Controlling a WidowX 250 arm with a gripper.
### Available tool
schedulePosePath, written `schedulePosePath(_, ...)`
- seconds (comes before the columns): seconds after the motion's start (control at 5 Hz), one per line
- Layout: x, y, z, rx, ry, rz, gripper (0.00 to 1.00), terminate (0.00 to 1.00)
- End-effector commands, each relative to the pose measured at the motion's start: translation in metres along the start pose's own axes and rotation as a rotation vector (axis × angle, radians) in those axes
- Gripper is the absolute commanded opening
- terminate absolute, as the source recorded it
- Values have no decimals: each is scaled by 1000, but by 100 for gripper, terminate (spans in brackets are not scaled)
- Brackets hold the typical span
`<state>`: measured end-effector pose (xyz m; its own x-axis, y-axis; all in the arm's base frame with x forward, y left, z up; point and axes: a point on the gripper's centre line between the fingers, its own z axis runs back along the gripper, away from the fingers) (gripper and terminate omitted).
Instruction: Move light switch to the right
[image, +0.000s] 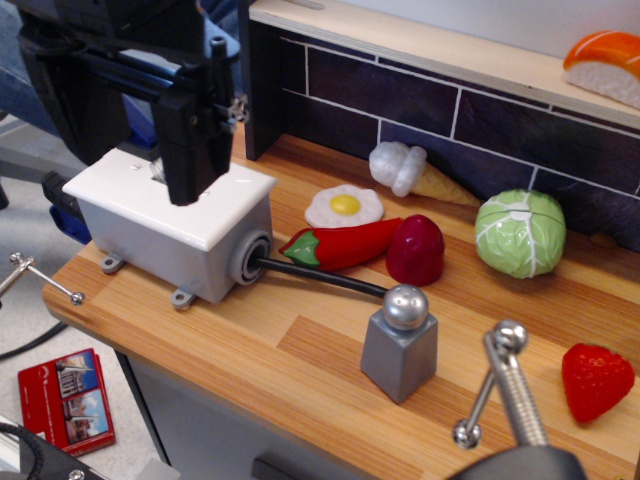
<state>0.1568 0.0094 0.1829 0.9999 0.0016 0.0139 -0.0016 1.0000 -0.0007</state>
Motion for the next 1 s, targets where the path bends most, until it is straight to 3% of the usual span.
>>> schedulePosePath(0.0,0,0,0,0,0,0,100,0)
schedulePosePath(0.2,11,18,3,-35,1,81,100,0)
schedulePosePath(0.8,73,71,-29,34,-20,197,100,0)
